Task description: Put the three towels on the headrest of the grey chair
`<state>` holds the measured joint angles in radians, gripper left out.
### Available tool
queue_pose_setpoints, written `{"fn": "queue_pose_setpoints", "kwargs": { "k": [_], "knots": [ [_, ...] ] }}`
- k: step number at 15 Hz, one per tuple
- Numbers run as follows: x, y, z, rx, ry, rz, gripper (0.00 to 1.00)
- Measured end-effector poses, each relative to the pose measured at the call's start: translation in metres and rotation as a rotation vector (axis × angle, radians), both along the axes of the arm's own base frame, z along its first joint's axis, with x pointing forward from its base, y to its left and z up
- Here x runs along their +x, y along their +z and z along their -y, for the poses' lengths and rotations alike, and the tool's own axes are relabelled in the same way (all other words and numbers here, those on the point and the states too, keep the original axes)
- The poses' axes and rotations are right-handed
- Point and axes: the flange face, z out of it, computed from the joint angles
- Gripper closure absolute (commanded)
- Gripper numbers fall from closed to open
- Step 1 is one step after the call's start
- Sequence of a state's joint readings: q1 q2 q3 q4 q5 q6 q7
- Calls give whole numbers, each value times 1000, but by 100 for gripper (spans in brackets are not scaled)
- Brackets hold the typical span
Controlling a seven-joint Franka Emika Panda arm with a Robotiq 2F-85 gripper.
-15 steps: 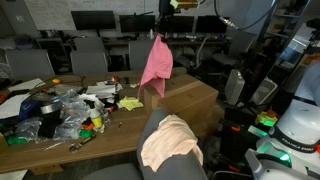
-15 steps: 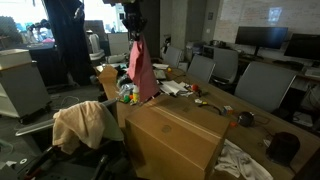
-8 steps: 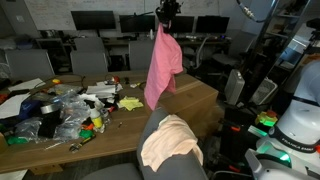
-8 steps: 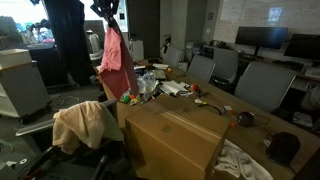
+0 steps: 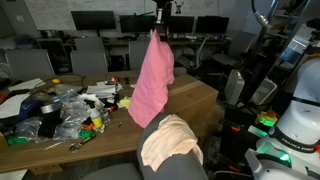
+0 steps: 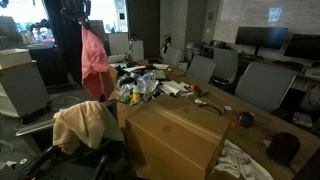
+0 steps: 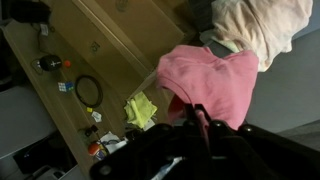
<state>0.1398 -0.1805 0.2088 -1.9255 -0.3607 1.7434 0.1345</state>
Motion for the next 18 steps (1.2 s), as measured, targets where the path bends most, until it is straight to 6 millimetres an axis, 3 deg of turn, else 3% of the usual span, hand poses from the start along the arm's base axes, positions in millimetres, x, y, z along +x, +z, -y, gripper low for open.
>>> {"fn": "queue_pose_setpoints", "kwargs": {
  "k": [4,8,12,18],
  "knots": [
    [-21,-16,-42,-51,135,-44,99],
    [-40,-33,-63,-85,239,-95,99],
    [-49,-58,-64,-147,283,-142,99],
    [-54,-98,-46,-240,286,-205,99]
  ]
}}
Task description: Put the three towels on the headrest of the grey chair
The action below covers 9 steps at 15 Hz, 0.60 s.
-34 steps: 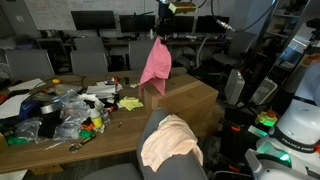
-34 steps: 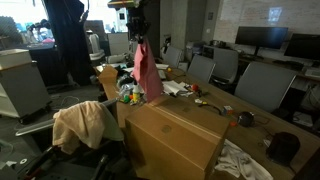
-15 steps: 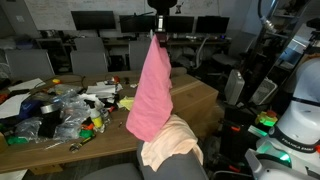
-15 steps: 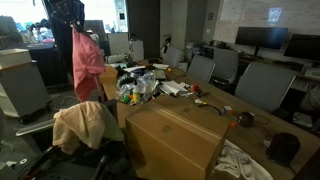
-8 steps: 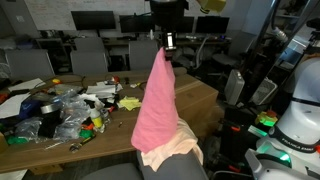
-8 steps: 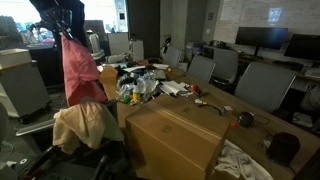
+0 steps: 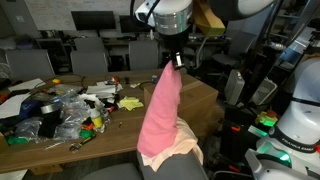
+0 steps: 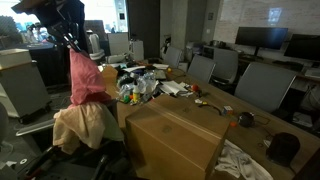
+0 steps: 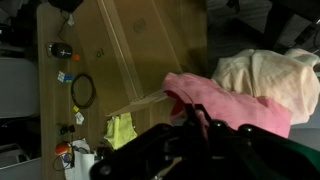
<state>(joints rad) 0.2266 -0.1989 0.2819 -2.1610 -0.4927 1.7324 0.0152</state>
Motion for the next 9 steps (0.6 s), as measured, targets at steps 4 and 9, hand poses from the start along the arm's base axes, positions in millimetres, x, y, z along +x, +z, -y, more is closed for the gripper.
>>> {"fn": "queue_pose_setpoints", "kwargs": {
  "k": [4,9],
  "knots": [
    [0,-17,14,-18,-23,-34,99],
    [3,-29,34,-29,-68,-67,99]
  ]
}}
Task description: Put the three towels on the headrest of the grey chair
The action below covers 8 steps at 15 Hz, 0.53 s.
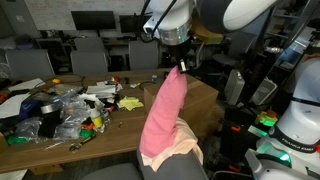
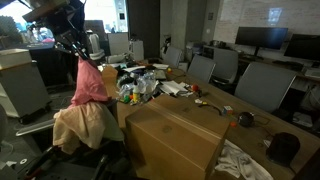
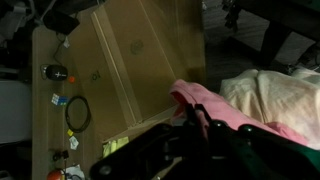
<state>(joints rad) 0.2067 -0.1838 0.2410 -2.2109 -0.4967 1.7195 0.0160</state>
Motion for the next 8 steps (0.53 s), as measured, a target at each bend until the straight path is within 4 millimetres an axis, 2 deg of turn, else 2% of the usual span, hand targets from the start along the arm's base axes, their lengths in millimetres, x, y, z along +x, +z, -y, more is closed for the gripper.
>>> {"fn": "queue_pose_setpoints", "kwargs": {
  "k": [4,8],
  "knots": [
    [5,-11,19,-16,-51,-43,99],
    [9,-24,30,-30,-81,-82,99]
  ]
}}
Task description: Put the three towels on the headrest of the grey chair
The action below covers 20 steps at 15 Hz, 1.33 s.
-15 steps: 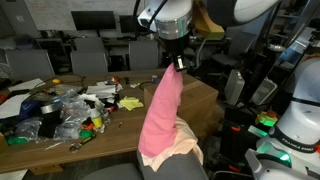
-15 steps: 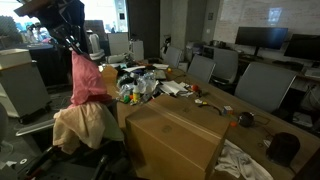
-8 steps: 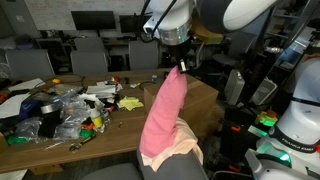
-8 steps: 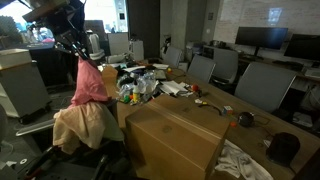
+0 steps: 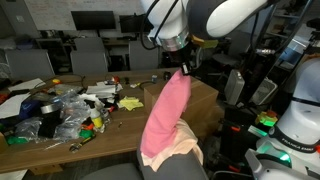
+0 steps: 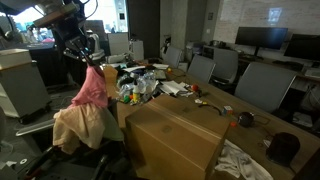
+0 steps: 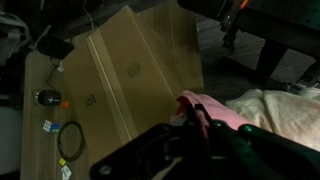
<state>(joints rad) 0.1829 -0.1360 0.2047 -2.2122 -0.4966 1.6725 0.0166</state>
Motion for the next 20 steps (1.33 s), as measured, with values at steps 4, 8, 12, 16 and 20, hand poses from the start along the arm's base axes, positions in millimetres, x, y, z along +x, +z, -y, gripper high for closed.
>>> {"fn": "queue_pose_setpoints", "kwargs": {
  "k": [4,8,12,16,20],
  "knots": [
    [1,-7,7,-10,-23,-23,99],
    [3,-9,17,-16,-54,-30,99],
    [5,-9,29,-22,-93,-31,70],
    [7,-10,39,-23,-126,-31,46],
    [9,-8,48,-18,-156,-27,17]
  ]
}}
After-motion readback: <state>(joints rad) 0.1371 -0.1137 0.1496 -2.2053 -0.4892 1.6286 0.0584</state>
